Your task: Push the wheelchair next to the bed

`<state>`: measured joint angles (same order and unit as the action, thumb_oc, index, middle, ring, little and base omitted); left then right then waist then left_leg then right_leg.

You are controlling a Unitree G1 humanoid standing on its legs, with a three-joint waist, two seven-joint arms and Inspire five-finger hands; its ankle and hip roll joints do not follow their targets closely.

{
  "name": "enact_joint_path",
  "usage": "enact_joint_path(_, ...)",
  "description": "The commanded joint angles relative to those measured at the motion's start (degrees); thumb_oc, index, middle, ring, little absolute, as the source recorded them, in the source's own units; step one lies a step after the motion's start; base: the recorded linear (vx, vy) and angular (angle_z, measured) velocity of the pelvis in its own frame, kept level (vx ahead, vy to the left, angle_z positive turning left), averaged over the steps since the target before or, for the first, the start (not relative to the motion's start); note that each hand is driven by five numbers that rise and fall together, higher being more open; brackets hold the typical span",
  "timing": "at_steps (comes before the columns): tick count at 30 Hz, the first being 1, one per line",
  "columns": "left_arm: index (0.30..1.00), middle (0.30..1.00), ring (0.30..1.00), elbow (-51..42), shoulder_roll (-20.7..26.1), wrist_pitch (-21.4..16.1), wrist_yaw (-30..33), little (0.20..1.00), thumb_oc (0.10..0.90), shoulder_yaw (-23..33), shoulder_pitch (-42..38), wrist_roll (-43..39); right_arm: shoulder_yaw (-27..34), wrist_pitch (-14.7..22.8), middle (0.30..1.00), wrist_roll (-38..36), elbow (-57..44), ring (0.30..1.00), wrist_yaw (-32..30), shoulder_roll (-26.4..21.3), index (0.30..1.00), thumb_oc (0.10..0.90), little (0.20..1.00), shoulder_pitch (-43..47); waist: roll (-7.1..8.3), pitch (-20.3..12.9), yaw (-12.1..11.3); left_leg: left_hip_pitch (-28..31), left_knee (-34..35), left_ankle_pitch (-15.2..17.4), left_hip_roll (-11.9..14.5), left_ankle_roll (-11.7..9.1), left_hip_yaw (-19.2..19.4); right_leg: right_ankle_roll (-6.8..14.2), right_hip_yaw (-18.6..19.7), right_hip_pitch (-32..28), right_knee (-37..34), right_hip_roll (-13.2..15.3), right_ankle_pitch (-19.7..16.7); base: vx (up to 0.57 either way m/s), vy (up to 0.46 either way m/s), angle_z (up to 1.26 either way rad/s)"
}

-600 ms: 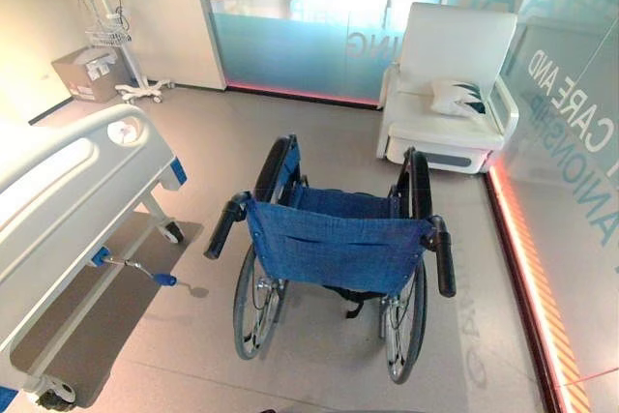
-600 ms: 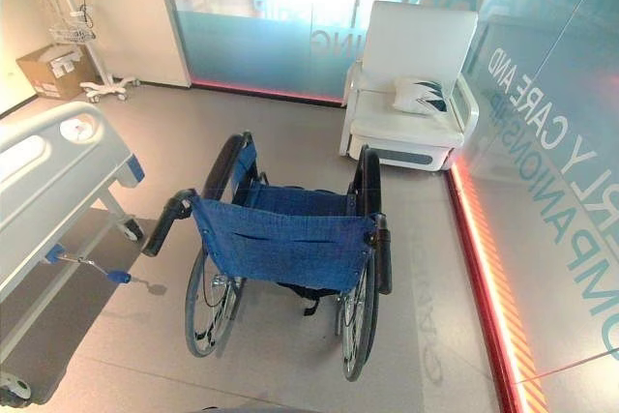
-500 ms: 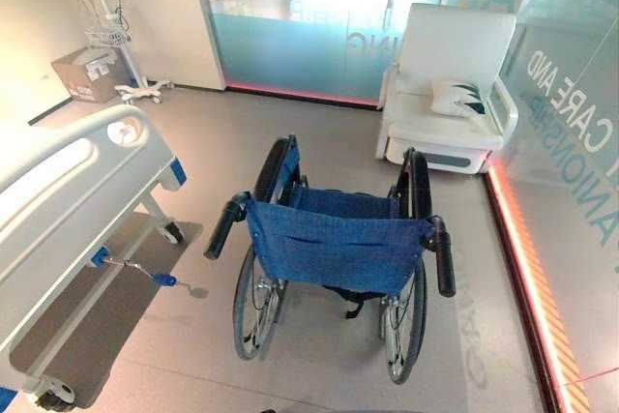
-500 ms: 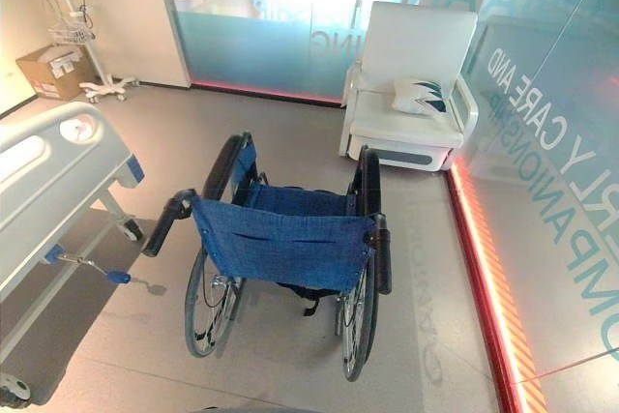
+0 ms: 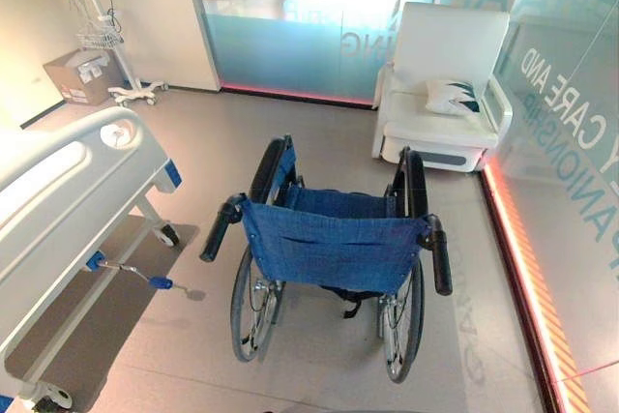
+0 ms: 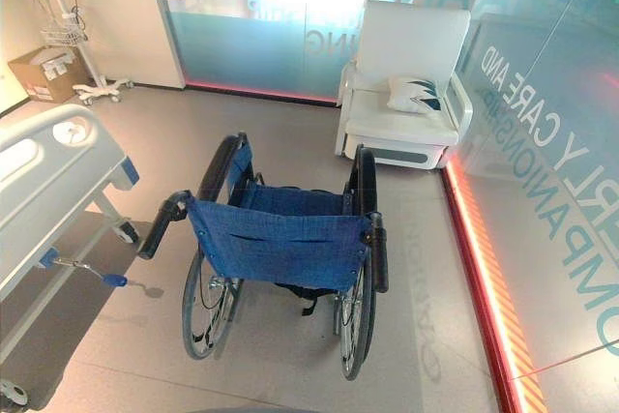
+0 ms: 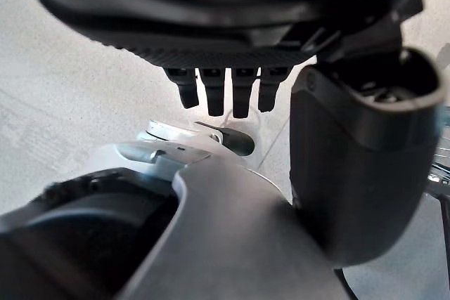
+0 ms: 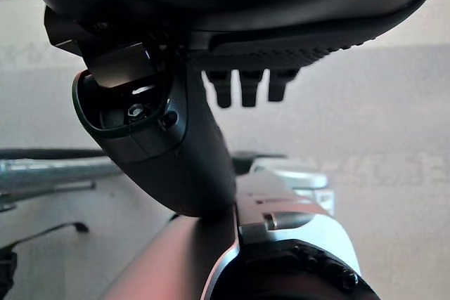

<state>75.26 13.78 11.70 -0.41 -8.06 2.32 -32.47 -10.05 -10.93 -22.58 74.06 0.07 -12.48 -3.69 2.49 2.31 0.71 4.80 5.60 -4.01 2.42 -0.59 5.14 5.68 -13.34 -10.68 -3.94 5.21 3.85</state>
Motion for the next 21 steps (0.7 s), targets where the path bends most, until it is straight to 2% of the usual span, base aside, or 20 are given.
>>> enact_joint_path(1,0.9,0.9,0.9,3.23,-2.58,-0.48,0.66,0.9,0.8,1.07,-4.18,-1.95,-1.82,-0.28,0.9,1.57,2.28,0.9,2.79,1.21,0.9,0.8,0.9,3.88,-2.81,2.18,-1.07,1.5,-0.6,3.66,1.78,-1.46,1.56,-0.23,0.0,3.73,0.53,1.93,-4.59,0.0,0.0,0.0)
enact_joint_path(7,0.9,0.9,0.9,2.91,-2.38,-2.46,1.5,0.9,0.8,2.6,-4.14,-4.44,-0.42,1.5,0.9,-2.78,1.94,0.9,1.06,0.92,0.9,0.8,0.9,3.72,-2.87,2.02,-1.06,1.86,-0.6,3.72,1.76,-1.56,1.42,-0.24,-0.08,3.33,0.43,1.95,-4.62,0.0,0.0,0.0)
enact_joint_path(10,0.9,0.9,0.9,0.84,-1.0,-4.4,1.7,0.9,0.8,4.85,-4.03,-8.54,2.32,3.77,0.9,-6.95,-0.97,0.9,-0.67,-0.84,0.9,0.8,0.9,3.7,-2.82,1.96,-1.01,2.26,-0.6,3.71,1.9,-1.68,1.4,-0.12,0.0,2.95,0.39,1.9,-4.69,0.02,-0.002,0.01)
enact_joint_path(15,0.9,0.9,0.9,-5.04,2.51,-5.76,2.47,0.9,0.8,8.39,-3.34,-12.4,5.95,5.79,0.9,-10.97,-10.98,0.9,-2.82,-4.77,0.9,0.8,0.9,2.71,-2.61,1.87,-0.94,2.16,-0.6,3.64,2.13,-1.56,1.62,0.04,0.17,3.07,0.11,1.78,-4.94,0.0,0.0,0.0)
enact_joint_path(16,0.9,0.9,0.9,-7.55,4.07,-6.29,2.42,0.9,0.8,9.91,-3.08,-12.46,7.44,7.55,0.9,-11.54,-13.74,0.9,-3.8,-6.24,0.9,0.8,0.9,2.33,-2.61,1.77,-0.92,2.02,-0.6,3.62,2.15,-1.54,1.59,0.08,0.2,3.22,0.01,1.72,-5.0,0.0,0.0,0.0)
enact_joint_path(18,0.9,0.9,0.9,-12.97,6.95,-5.75,3.46,0.9,0.8,12.43,-2.86,-11.66,10.36,8.42,0.9,-12.67,-20.03,0.9,-6.5,-8.81,0.9,0.8,0.9,1.66,-2.56,1.67,-0.77,1.79,-0.6,3.6,2.26,-1.6,1.72,0.14,0.22,3.46,-0.14,1.66,-5.17,-0.03,-0.011,-0.01)
enact_joint_path(21,0.9,0.9,0.9,-16.78,9.36,-5.77,4.27,0.9,0.8,14.64,-2.66,-11.9,12.8,7.95,0.9,-13.83,-25.47,0.9,-8.44,-10.97,0.9,0.8,0.9,1.21,-2.53,1.63,-0.6,1.82,-0.6,3.61,2.29,-1.67,1.81,0.17,0.22,3.42,-0.23,1.64,-5.26,0.0,0.0,0.0)
